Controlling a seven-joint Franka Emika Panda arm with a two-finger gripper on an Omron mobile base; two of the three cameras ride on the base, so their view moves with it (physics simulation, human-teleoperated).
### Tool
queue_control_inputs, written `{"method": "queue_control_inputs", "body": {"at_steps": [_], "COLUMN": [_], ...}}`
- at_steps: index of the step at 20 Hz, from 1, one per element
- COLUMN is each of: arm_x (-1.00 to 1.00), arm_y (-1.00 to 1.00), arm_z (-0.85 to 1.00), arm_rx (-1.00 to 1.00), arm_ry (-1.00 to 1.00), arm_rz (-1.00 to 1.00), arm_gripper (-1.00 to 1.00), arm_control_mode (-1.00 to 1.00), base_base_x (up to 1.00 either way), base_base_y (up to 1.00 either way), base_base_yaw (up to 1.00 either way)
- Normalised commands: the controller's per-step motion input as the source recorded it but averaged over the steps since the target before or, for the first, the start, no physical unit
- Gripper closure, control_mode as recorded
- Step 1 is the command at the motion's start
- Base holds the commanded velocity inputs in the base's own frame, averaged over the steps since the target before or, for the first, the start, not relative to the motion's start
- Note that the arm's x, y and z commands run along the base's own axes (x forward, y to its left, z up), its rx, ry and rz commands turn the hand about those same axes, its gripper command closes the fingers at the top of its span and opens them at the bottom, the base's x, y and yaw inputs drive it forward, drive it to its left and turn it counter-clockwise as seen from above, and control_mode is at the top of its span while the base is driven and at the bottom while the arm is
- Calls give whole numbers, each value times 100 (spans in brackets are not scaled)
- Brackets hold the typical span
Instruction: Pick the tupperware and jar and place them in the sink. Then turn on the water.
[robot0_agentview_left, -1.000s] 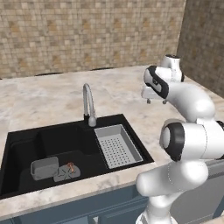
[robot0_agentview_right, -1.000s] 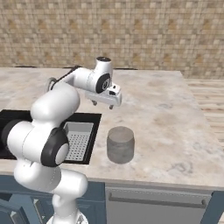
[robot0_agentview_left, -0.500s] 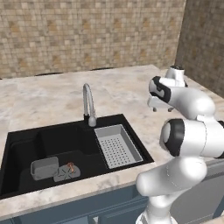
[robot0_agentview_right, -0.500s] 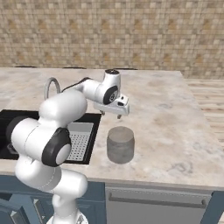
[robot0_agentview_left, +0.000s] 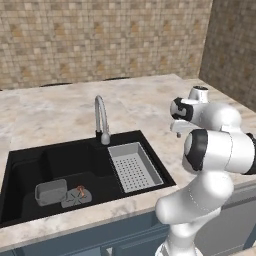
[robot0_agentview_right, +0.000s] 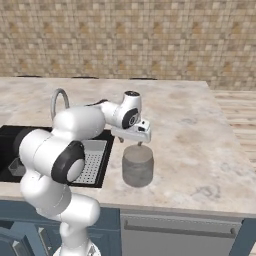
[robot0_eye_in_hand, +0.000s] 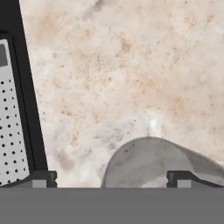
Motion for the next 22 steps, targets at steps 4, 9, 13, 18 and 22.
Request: {"method": "queue_control_inputs", "body": {"at_steps": [4,9,13,18,22], "arm_x": [0,0,-12,-57,-55], "arm_y": [0,0,-1,0,0], "arm_z": [-39,-28,-9,0,0], "arm_rx": [-2,0,0,0,0], "arm_ry": [12,10,1,-3,-1], "arm_rz": [0,0,0,0,0], "arm_gripper": [-100,-100,-100,-100,-100], "arm_control_mode": [-100,-100,-100,-100,-100], "base_base_x": [0,0,0,0,0], "base_base_y": [0,0,0,0,0], "base_base_yaw": [0,0,0,0,0]}}
